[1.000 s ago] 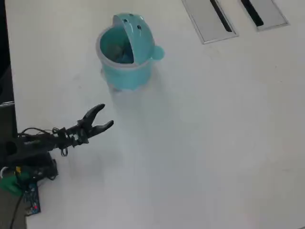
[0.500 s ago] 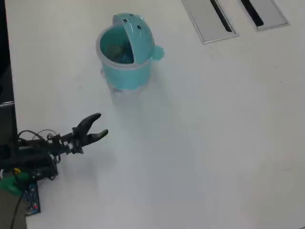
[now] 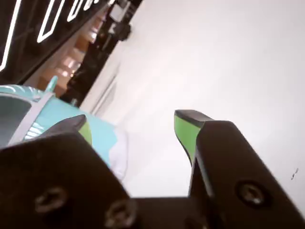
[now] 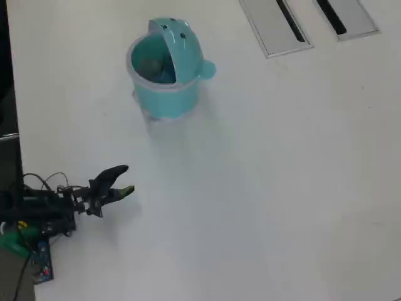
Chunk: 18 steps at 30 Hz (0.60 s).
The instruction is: Grasp RGB lego blocks and put them in the bin one by one.
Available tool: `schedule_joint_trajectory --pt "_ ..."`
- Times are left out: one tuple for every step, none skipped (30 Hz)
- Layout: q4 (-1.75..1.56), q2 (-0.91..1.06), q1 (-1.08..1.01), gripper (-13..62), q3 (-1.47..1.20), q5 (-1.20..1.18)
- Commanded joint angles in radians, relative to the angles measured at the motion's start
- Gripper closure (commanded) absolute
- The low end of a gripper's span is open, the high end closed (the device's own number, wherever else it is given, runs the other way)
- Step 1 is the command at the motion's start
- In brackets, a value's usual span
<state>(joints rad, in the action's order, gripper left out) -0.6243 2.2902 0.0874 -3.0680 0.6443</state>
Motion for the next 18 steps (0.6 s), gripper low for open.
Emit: schedule_joint_trajectory --pt "-0.155 0.075 0.000 18.1 -0.014 -0.046" --pt "-0.156 0.075 -0.002 18.1 -0.028 -0.051" --pt "-0.158 0.077 -0.002 18.1 -0.041 -0.067" --pt "-0.158 0.075 -0.003 18.1 -0.054 -0.084" --pt "-0.158 0.077 -0.006 18.1 -0.067 -0.101" --pt "-0.160 0.077 -0.008 18.1 -0.080 -0.118" --pt "-0.160 0.077 -0.009 18.1 -0.094 -0.135" --pt "-0.158 0.077 -0.012 18.0 -0.101 -0.149" --pt "-0.143 0.077 -0.025 18.0 -0.103 -0.196" --pt "-0.132 0.077 -0.035 18.0 -0.103 -0.221" --pt "-0.112 0.077 -0.046 18.0 -0.101 -0.244" --pt "-0.089 0.077 -0.054 17.9 -0.103 -0.272" --pt "-0.061 0.077 -0.064 17.9 -0.103 -0.301" --pt "-0.035 0.077 -0.074 17.9 -0.101 -0.321" --pt "-0.011 0.077 -0.078 17.9 -0.103 -0.339" --pt "0.015 0.077 -0.084 17.8 -0.103 -0.354" --pt "0.043 0.077 -0.087 17.8 -0.103 -0.368" --pt "0.069 0.077 -0.091 17.7 -0.103 -0.374"
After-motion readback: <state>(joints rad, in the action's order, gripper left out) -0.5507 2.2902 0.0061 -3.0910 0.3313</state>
